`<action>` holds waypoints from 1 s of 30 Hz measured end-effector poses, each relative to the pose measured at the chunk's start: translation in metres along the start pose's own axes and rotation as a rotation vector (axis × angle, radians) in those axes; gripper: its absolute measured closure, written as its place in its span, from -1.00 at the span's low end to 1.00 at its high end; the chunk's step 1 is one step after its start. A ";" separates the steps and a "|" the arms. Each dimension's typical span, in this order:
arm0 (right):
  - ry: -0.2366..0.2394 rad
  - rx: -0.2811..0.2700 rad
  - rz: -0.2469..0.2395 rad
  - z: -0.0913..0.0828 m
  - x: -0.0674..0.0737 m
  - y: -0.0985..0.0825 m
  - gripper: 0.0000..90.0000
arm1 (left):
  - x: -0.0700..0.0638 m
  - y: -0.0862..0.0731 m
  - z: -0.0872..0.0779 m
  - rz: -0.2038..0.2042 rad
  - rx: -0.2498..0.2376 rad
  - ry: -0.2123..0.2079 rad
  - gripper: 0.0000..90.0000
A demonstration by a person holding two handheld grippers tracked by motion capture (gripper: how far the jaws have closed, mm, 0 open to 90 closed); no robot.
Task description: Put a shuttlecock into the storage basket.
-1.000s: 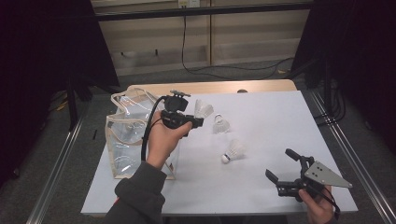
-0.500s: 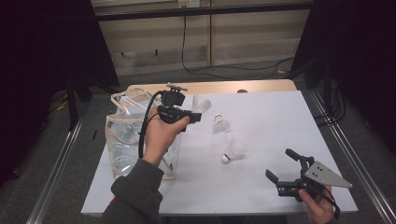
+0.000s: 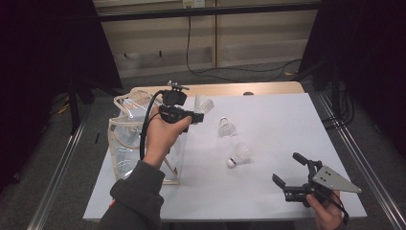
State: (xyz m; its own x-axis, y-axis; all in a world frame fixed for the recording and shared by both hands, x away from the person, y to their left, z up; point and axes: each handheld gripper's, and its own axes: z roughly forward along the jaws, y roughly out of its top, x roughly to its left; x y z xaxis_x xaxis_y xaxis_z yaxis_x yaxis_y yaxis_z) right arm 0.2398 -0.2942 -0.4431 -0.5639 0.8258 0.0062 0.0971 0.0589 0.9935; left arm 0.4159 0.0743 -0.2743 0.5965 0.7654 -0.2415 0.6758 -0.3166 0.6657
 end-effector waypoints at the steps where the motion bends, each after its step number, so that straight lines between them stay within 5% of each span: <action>1: 0.000 -0.001 0.000 0.000 0.000 0.000 -0.98 | 0.001 0.000 0.000 -0.001 0.000 -0.001 0.45; 30: 0.001 -0.001 0.004 0.000 0.000 0.000 -0.98 | 0.014 0.010 -0.013 -0.043 -0.024 -0.003 0.45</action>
State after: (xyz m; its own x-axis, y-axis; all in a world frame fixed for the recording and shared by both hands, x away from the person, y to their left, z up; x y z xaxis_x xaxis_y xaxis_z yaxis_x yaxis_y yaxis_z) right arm 0.2395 -0.2941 -0.4429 -0.5645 0.8254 0.0108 0.0986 0.0544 0.9936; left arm 0.4255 0.0888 -0.2618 0.5685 0.7762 -0.2726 0.6904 -0.2700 0.6711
